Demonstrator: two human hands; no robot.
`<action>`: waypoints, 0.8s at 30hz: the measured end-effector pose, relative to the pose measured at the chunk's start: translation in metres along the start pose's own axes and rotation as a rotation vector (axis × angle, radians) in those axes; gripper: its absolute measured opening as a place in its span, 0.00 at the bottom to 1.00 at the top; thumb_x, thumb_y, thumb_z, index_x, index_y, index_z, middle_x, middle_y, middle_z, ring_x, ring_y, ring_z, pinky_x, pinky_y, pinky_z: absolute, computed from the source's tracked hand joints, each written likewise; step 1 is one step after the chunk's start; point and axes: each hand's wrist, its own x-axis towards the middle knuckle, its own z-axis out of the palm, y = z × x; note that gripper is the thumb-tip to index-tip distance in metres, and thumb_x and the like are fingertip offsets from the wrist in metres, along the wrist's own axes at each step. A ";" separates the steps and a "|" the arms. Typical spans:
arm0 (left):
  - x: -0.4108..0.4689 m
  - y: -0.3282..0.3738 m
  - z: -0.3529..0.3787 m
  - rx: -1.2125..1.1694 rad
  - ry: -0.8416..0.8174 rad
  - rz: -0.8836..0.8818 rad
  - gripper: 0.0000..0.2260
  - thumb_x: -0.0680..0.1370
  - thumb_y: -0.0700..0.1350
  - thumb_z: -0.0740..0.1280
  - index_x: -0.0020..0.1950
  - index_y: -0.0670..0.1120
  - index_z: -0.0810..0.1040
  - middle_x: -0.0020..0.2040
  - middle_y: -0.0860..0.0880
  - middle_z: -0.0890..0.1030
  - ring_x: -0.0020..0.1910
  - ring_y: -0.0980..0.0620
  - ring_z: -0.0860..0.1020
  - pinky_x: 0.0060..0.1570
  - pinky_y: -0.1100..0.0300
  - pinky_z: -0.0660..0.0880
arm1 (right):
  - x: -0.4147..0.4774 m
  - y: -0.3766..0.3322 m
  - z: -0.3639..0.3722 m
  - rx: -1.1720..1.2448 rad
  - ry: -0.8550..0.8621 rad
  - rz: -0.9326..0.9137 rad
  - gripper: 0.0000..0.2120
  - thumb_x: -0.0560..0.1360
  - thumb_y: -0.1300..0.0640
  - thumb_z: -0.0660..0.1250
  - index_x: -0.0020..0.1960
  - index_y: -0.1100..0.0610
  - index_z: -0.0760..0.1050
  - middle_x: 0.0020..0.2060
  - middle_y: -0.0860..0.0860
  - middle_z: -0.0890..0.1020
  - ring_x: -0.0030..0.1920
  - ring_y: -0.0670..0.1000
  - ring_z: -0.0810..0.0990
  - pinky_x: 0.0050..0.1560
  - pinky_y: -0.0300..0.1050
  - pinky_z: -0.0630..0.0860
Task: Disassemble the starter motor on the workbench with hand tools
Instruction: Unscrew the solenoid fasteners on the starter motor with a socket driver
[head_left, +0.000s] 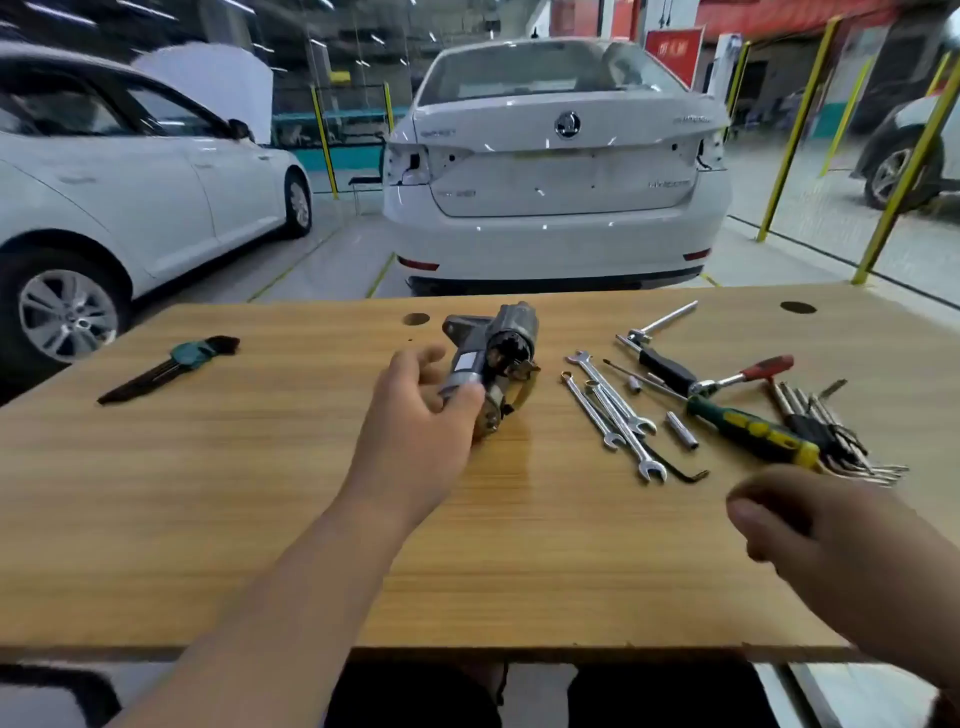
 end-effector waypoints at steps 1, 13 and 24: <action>0.020 0.004 0.013 0.004 0.042 0.055 0.18 0.76 0.53 0.66 0.65 0.58 0.68 0.58 0.59 0.69 0.51 0.65 0.72 0.46 0.72 0.69 | 0.023 -0.011 0.007 0.213 0.100 -0.069 0.07 0.71 0.41 0.61 0.40 0.38 0.76 0.35 0.32 0.80 0.32 0.41 0.79 0.34 0.42 0.74; 0.092 -0.075 0.048 0.078 0.122 0.490 0.08 0.76 0.48 0.63 0.52 0.48 0.78 0.47 0.55 0.80 0.48 0.60 0.77 0.49 0.64 0.75 | 0.171 -0.077 0.092 0.700 0.269 -0.259 0.08 0.80 0.53 0.64 0.44 0.42 0.72 0.37 0.40 0.79 0.40 0.40 0.78 0.37 0.30 0.71; 0.079 -0.062 0.050 0.127 0.104 0.587 0.13 0.76 0.52 0.63 0.53 0.43 0.75 0.47 0.50 0.78 0.45 0.56 0.76 0.44 0.64 0.74 | 0.153 -0.078 0.094 0.712 0.194 -0.289 0.13 0.76 0.58 0.71 0.44 0.41 0.72 0.39 0.40 0.80 0.43 0.41 0.79 0.39 0.30 0.70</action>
